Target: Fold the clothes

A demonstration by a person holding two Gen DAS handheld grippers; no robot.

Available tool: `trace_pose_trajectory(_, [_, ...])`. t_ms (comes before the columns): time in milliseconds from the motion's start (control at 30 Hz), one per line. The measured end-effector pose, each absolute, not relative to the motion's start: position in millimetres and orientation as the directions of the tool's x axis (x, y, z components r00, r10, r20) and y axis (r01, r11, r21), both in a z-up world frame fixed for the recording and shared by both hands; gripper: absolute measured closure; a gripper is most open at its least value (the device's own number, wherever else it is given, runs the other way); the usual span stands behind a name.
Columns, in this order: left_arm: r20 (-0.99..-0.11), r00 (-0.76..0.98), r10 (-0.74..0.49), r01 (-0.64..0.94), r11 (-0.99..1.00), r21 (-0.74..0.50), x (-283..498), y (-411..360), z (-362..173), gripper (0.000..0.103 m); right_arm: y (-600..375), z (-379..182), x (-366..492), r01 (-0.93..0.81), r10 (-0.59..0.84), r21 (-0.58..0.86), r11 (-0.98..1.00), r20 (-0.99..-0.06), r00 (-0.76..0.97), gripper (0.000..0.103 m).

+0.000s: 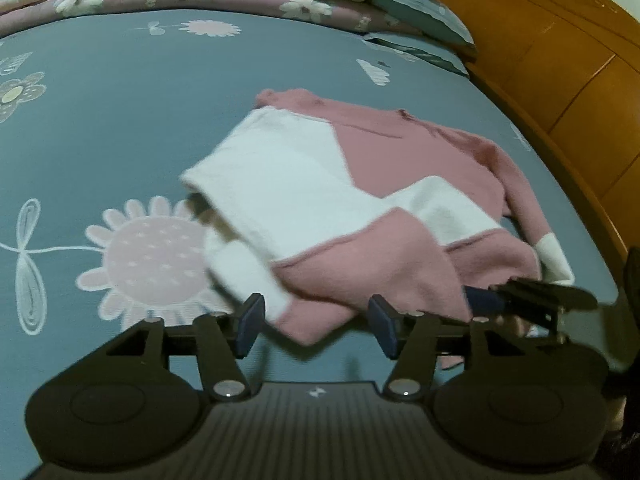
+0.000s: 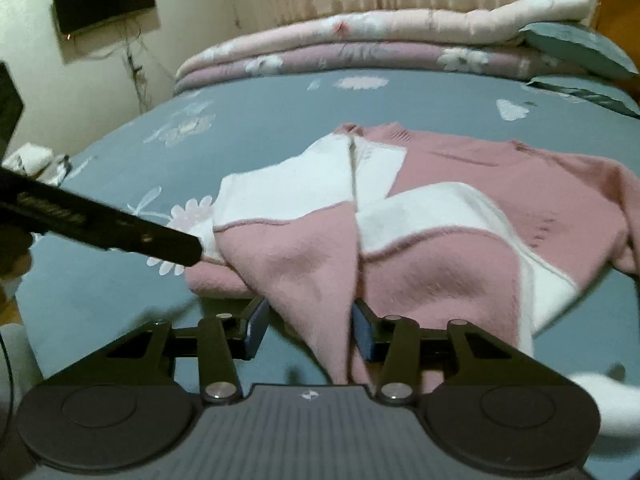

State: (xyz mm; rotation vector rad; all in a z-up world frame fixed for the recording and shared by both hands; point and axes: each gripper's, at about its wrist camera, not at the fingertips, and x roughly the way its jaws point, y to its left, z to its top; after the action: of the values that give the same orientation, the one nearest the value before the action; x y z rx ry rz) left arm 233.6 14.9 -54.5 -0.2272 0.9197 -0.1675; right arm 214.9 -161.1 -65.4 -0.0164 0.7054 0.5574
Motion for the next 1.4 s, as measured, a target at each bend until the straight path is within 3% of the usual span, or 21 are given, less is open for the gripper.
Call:
trace_pose_trajectory(33, [-0.765, 0.600, -0.234, 0.043, 0.964, -0.262, 233, 20, -56, 0.044, -157, -66, 219, -0.493, 0.480, 0.171, 0.853, -0.627, 0.613, 0.087])
trace_pose_trajectory(100, [-0.758, 0.611, -0.228, 0.040, 0.965, -0.258, 230, 31, -58, 0.044, -149, -68, 228, -0.497, 0.481, 0.176, 0.849, -0.645, 0.594, 0.097])
trace_pose_trajectory(267, [-0.719, 0.648, -0.251, 0.053, 0.957, -0.286, 216, 59, -57, 0.041, -129, -67, 245, -0.516, 0.498, 0.200, 0.833, -0.676, 0.543, 0.098])
trace_pose_trajectory(600, [-0.611, 0.732, -0.302, 0.019, 0.905, -0.425, 182, 134, -40, 0.040, -40, -23, 244, -0.657, 0.671, 0.301, 0.691, -0.604, 0.430, 0.097])
trace_pose_trajectory(733, [-0.609, 0.751, -0.254, -0.032, 0.908, -0.417, 170, 160, -38, 0.039, -27, -20, 238, -0.673, 0.674, 0.286, 0.682, -0.603, 0.427, 0.084])
trace_pose_trajectory(800, [-0.606, 0.756, -0.246, -0.044, 0.905, -0.423, 165, 169, -38, 0.039, -28, -20, 232, -0.674, 0.661, 0.265, 0.690, -0.611, 0.436, 0.082])
trace_pose_trajectory(867, [-0.602, 0.756, -0.257, -0.037, 0.902, -0.431, 163, 172, -40, 0.039, -29, -19, 225, -0.674, 0.647, 0.245, 0.697, -0.620, 0.444, 0.082])
trace_pose_trajectory(933, [-0.602, 0.752, -0.270, -0.023, 0.901, -0.433, 163, 172, -42, 0.039, -30, -18, 219, -0.674, 0.634, 0.224, 0.704, -0.627, 0.453, 0.071])
trace_pose_trajectory(1133, [-0.615, 0.721, -0.320, 0.058, 0.912, -0.406, 179, 152, -56, 0.039, -39, -20, 200, -0.661, 0.583, 0.168, 0.731, -0.657, 0.478, 0.057])
trace_pose_trajectory(1400, [-0.683, 0.676, -0.276, 0.111, 0.955, -0.276, 214, 129, -82, 0.040, -108, -78, 176, -0.509, 0.436, 0.175, 0.843, -0.776, 0.455, 0.056])
